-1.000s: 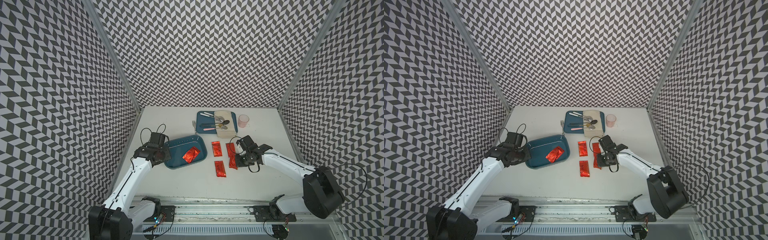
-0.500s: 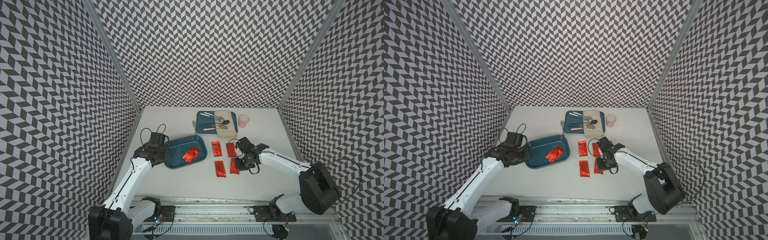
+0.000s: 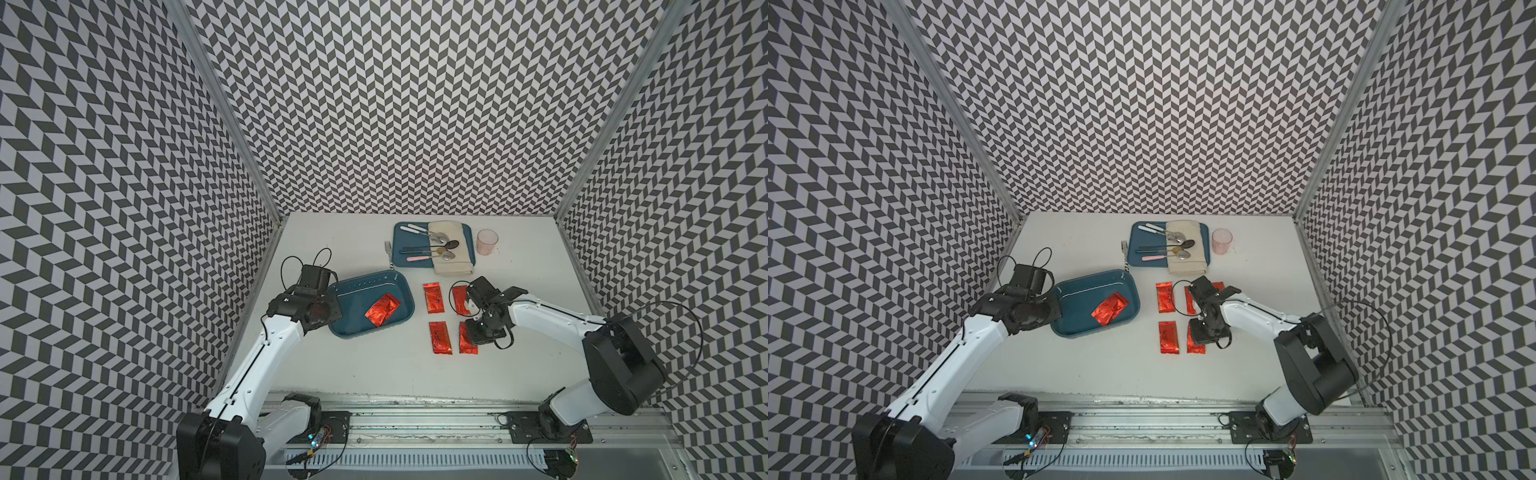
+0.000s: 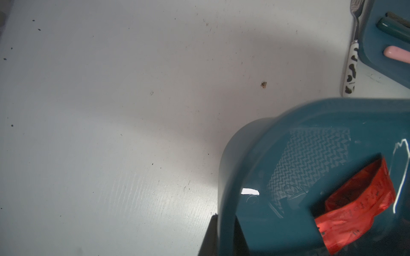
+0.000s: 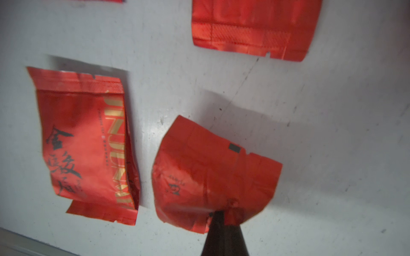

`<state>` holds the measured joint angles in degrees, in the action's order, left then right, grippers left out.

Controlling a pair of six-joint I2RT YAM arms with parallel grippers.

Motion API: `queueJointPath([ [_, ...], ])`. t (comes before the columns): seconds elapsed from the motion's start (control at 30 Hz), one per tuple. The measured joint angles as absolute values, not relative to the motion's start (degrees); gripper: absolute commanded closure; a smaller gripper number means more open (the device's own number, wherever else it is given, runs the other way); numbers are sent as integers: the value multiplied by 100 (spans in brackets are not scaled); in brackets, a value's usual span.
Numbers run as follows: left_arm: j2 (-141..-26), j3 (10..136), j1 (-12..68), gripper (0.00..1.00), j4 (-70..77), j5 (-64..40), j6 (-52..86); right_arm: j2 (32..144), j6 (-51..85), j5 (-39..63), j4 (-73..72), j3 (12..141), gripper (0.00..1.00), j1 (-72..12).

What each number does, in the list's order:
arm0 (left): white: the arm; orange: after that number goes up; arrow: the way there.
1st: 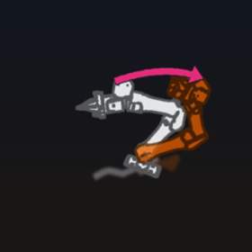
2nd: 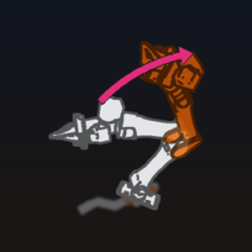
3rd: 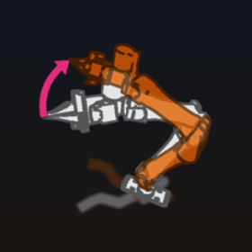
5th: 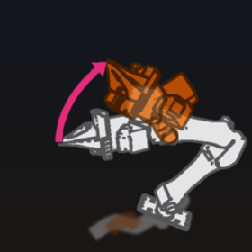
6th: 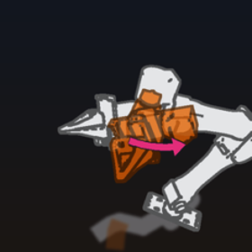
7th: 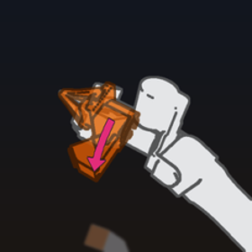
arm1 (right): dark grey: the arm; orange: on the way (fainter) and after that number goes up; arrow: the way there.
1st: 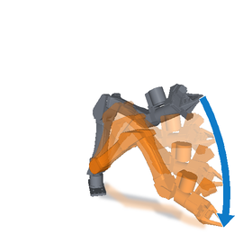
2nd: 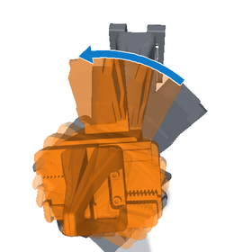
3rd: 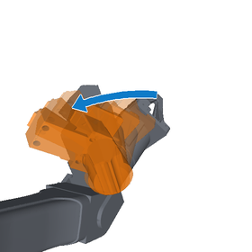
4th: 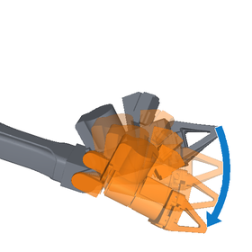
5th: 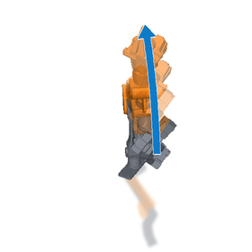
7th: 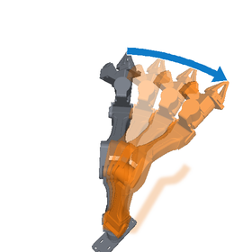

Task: Take the tea bags out of the storage box
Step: Place the tea bag at the center of the board, then adjust the tea bag at the center of the board.

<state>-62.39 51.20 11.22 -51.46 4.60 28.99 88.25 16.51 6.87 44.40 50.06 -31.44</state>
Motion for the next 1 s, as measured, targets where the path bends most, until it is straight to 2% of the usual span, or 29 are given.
queueJointPath([
  [0.1, -6235, 5120, 1122, 100, -5146, 460, 2899, 8825, 1656, 642, 4442, 5006, 88, -3144],
  [0.2, -6235, 5120, 1127, 100, -5146, 460, 2899, 8825, 1669, 578, 4480, 5006, 73, -3144],
  [0.43, -6226, 5120, 1140, 100, -5146, 460, 2899, 8792, 1717, 292, 4626, 5043, 55, -3151],
  [0.7, -6206, 5120, 1162, 100, -5146, 460, 2899, 8283, 1717, 303, 4772, 5564, 20, -3155],
  [0.8, -6195, 5120, 1162, 100, -5146, 460, 2902, 8182, 1798, 469, 4654, 5592, 14, -3183],
  [1.0, -6176, 5120, 1166, 100, -5146, 462, 2902, 8490, 1964, 408, 4515, 5557, 9, -3420],
])
